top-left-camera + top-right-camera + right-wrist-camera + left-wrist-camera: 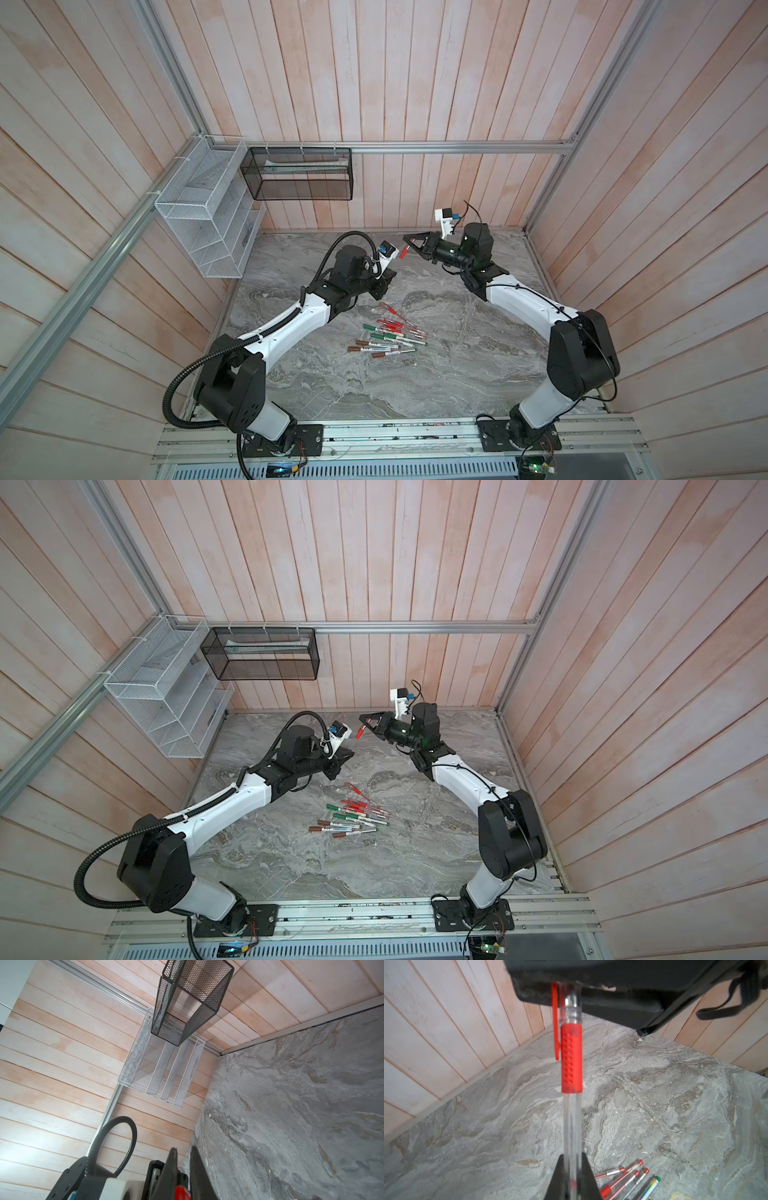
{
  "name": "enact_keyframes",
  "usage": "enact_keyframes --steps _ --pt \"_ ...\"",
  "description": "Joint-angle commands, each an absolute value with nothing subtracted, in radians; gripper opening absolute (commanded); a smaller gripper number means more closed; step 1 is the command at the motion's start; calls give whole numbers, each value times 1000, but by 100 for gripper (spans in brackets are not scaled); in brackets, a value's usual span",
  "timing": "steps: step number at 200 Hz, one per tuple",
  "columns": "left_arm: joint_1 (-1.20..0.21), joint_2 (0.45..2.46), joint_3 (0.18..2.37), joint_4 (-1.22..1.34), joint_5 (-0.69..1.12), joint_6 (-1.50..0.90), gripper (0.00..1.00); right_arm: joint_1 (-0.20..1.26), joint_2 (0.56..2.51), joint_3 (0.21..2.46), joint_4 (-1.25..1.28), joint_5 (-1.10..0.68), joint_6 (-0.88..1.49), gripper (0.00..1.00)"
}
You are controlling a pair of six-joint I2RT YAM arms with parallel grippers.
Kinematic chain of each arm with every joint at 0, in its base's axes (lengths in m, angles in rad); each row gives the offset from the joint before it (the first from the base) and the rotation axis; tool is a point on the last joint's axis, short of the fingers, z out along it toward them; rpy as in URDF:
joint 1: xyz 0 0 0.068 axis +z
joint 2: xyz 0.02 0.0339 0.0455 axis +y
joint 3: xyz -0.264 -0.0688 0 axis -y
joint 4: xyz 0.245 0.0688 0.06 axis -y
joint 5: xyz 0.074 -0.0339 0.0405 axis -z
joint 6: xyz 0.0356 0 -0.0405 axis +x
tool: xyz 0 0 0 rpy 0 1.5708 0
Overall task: Remove pen caps from pens
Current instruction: Open the pen cap on the pen, then place the pen at the top-left of the table.
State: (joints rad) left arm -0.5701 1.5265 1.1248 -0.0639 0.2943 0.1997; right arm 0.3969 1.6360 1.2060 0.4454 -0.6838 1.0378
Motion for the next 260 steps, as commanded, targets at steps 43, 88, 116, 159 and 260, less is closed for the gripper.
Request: enact_keyframes --steps 43,88,116,159,260 --pt "-603 1539 1073 -215 271 276 0 123 1448 1126 570 -558 1060 0" --pt "-556 1519 1089 -229 275 206 0 73 1389 1036 589 -560 1063 0" --pt "-393 1456 1080 -228 335 60 0 71 1354 1002 439 -540 948 0" --pt "-171 1349 985 -259 332 -26 0 74 1289 934 196 -488 765 0" --pt "-68 1440 880 -159 319 -70 0 71 1288 956 -222 -286 447 0"
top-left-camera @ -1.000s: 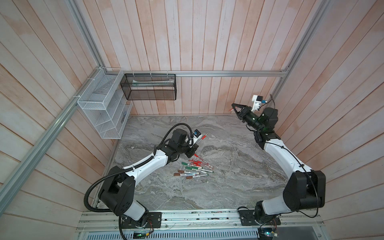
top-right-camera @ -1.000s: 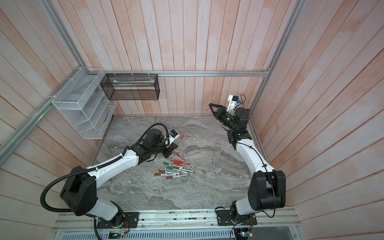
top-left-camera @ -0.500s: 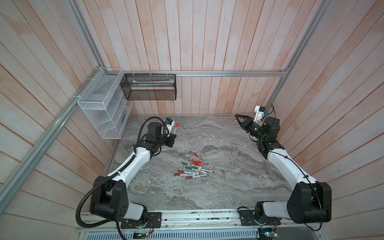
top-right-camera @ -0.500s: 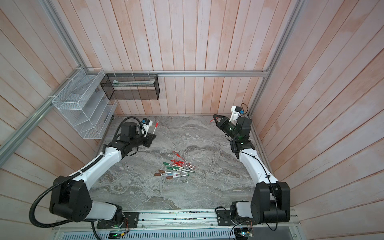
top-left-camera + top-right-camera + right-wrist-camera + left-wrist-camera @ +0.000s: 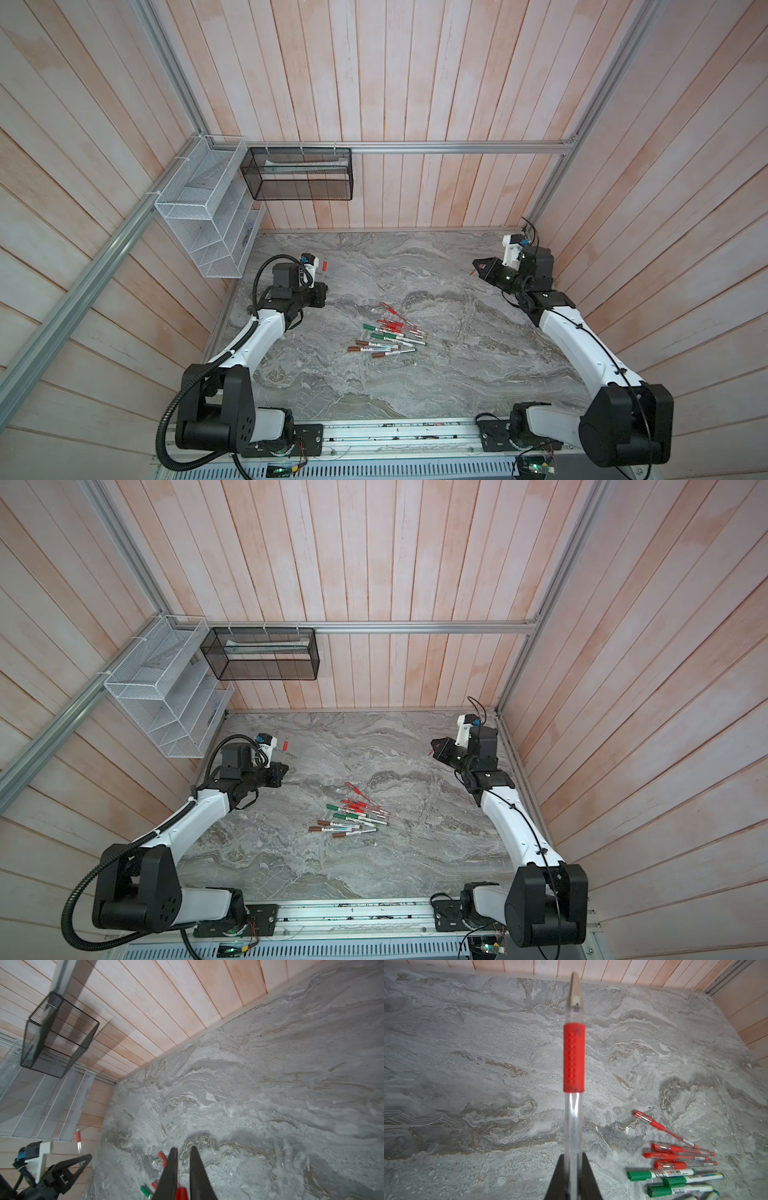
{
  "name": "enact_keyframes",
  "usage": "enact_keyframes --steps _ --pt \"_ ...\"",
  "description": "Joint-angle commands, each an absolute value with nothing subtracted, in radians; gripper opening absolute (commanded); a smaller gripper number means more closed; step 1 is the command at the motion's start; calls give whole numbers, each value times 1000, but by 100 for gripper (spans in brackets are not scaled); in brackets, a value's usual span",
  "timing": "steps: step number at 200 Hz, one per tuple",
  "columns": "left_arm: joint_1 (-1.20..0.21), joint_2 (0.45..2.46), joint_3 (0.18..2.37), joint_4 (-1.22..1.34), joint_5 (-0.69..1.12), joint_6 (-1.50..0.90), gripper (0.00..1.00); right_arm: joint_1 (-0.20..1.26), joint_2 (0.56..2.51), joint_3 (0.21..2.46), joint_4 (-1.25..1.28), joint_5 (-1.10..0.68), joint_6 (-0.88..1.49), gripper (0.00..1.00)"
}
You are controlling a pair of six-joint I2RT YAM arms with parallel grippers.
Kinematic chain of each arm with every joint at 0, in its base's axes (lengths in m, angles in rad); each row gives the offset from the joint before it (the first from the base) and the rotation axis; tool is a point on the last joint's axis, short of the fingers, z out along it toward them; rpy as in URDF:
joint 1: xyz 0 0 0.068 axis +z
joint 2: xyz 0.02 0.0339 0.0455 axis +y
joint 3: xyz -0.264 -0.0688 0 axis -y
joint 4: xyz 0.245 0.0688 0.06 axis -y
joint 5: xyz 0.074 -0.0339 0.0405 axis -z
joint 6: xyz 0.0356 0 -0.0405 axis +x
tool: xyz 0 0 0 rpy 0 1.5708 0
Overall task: Remove pen caps from pens
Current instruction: Place the pen at the top-left of the table.
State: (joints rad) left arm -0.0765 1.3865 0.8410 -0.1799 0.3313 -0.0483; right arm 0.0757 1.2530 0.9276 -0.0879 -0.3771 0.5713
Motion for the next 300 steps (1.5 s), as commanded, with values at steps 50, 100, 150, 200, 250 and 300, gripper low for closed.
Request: enact_keyframes --steps 50,100,150,200,250,300 --pt "-63 1574 937 -210 310 -71 0 73 1471 1065 -332 -119 285 0" --pt "-54 1660 963 -230 275 -108 0 71 1717 1205 -454 -59 192 0" --pt "-51 1733 989 -247 256 -150 0 71 1830 1247 -448 -81 194 0" --pt "-51 1772 990 -247 242 -153 9 73 1905 1276 -471 -55 175 0" --pt "-51 1795 990 -250 229 -151 19 77 1932 1281 -471 -54 168 0" --pt "-51 1770 980 -250 230 -150 20 80 1948 1281 -473 -51 163 0"
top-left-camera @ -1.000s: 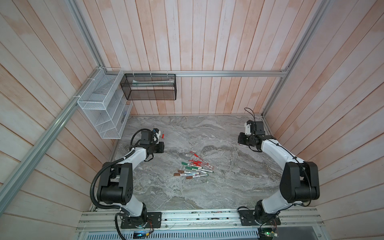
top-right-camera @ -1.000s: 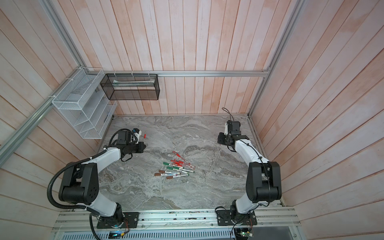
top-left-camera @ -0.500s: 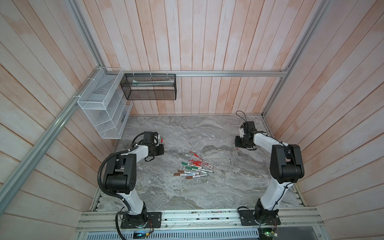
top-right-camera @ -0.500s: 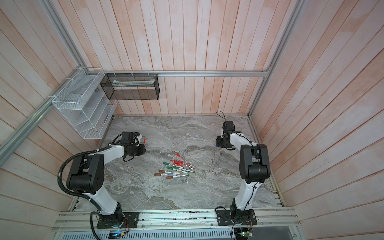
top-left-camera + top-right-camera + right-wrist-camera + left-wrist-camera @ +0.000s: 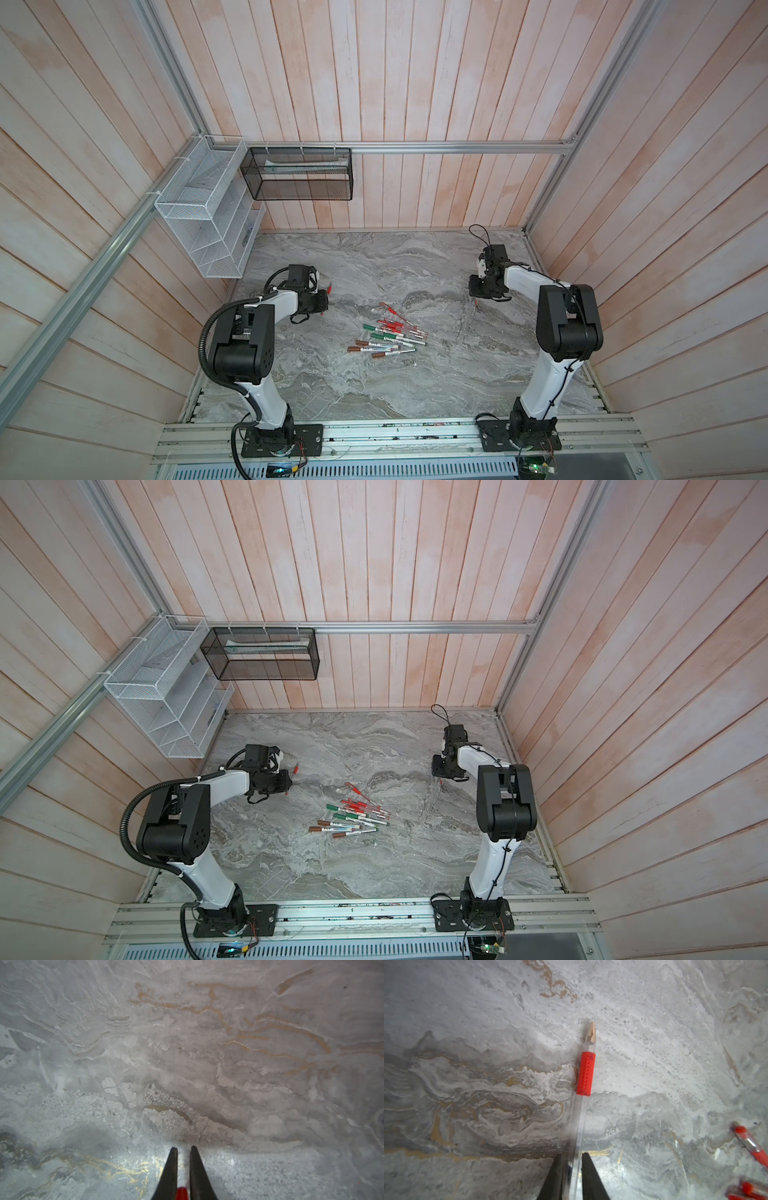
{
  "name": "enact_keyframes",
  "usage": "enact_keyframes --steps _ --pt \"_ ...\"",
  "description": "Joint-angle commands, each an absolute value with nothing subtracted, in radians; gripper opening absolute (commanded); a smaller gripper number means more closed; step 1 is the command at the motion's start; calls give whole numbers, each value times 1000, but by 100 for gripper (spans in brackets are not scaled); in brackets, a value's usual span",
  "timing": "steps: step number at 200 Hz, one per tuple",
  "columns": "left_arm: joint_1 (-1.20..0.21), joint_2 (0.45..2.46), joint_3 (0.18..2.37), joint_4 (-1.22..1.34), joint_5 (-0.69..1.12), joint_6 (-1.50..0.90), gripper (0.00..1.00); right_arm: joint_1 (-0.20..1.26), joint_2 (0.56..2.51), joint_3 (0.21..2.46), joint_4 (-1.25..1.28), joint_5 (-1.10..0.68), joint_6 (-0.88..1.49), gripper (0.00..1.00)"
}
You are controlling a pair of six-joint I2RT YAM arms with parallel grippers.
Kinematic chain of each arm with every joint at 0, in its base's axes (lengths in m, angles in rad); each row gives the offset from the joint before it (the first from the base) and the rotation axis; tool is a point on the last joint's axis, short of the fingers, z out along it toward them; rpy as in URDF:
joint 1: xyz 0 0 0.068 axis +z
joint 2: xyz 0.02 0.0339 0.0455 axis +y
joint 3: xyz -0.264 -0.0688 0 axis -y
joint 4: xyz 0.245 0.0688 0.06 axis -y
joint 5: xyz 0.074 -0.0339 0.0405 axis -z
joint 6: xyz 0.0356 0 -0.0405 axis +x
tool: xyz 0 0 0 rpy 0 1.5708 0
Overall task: Remove pen caps from pens
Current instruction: Place the pen at the top-left of the table, then place the pen cap at the top-right of the table.
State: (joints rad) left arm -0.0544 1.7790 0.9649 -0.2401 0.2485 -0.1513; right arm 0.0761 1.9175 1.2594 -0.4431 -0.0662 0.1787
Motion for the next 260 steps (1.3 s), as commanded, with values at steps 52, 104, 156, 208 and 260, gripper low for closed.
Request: enact_keyframes --steps 52,104,156,208,260 --pt "-54 1637 955 -235 250 -144 29 85 1967 1292 -478 -46 164 0" --pt "-54 1393 854 -152 250 -56 47 92 1985 1309 -484 -32 167 5" --pt "34 1301 844 -143 307 -57 62 94 1979 1325 -494 -17 170 19" --pt "97 1265 841 -138 342 -57 75 94 1955 1339 -506 -20 159 27" --pt "153 1230 823 -129 358 -48 86 128 1877 1337 -516 -5 145 35"
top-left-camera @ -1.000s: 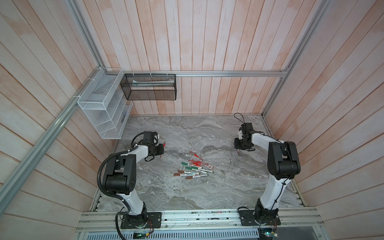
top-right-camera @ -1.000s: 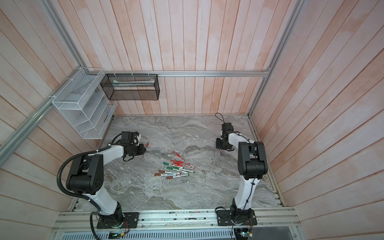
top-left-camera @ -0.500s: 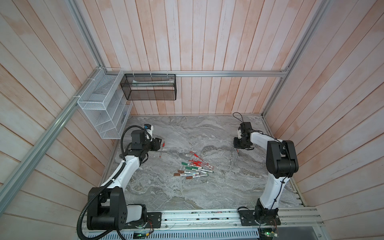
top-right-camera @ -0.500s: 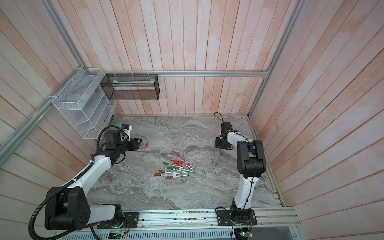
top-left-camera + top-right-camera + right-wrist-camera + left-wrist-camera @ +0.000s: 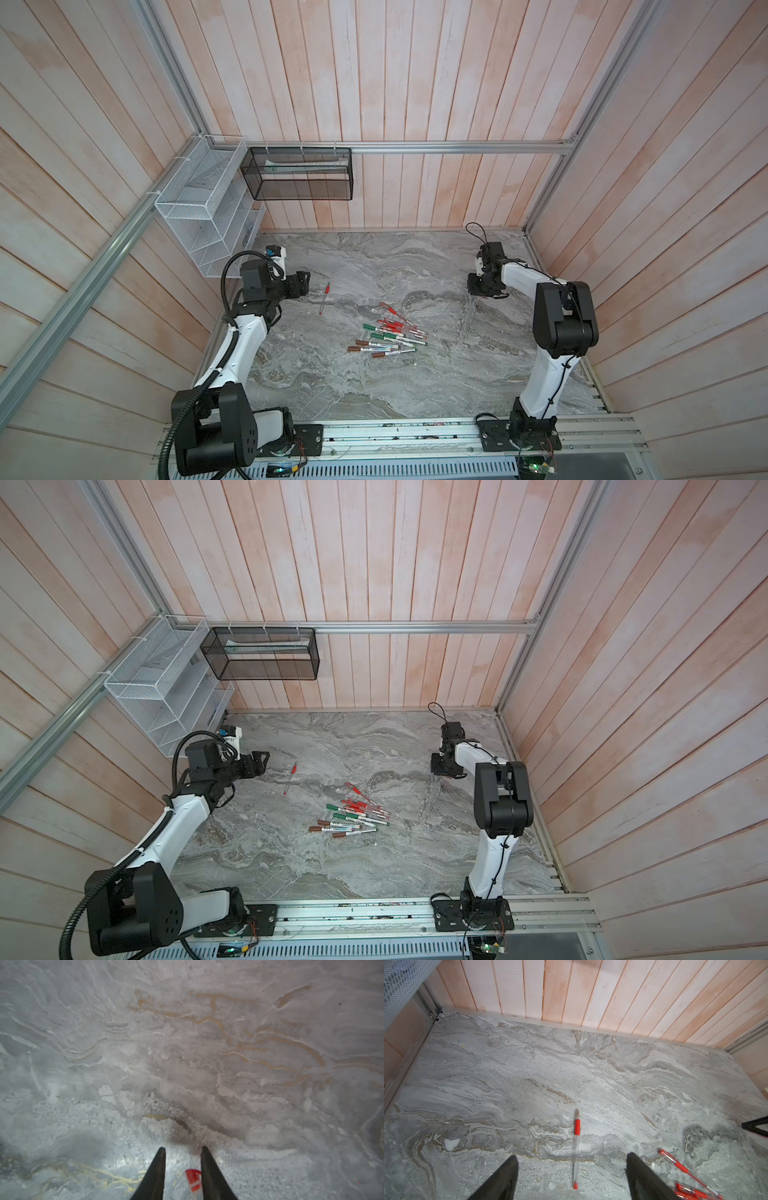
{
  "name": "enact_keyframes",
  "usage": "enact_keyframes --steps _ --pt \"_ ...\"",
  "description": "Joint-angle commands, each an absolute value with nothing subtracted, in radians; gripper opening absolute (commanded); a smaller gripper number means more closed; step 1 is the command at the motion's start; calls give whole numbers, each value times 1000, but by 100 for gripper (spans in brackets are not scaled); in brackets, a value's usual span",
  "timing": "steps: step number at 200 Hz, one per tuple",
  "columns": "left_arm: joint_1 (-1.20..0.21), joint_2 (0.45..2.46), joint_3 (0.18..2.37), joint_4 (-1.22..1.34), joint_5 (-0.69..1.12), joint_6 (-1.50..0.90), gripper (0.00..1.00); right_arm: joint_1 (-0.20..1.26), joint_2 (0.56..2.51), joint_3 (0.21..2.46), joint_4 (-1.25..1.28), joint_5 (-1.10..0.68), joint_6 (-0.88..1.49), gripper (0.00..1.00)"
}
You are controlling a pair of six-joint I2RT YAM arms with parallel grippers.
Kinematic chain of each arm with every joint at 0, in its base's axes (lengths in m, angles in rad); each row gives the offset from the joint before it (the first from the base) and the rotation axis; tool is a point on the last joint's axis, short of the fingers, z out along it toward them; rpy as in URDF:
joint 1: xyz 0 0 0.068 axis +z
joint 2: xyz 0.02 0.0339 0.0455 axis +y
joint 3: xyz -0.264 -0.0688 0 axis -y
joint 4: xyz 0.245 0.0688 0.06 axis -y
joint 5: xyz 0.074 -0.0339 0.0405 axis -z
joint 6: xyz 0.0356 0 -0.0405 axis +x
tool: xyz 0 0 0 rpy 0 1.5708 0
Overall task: Remove pen caps from pens
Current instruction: Place the pen cap at the top-right of the table.
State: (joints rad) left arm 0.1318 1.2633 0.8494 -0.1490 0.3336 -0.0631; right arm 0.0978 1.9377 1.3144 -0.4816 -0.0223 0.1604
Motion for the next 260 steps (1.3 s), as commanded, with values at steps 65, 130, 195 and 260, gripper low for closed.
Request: enact_keyframes --steps 65,130,195,260 --pt "190 1199 800 -117 373 -51 86 119 1919 1330 -441 -211 188 39" --pt "196 1196 801 -119 391 -63 90 42 1865 1074 9 -395 397 44" --pt "196 1216 801 -110 415 -69 90 89 1708 946 167 -322 379 62" --pt "196 1222 787 -91 412 -58 95 99 1846 1139 -100 -276 288 92"
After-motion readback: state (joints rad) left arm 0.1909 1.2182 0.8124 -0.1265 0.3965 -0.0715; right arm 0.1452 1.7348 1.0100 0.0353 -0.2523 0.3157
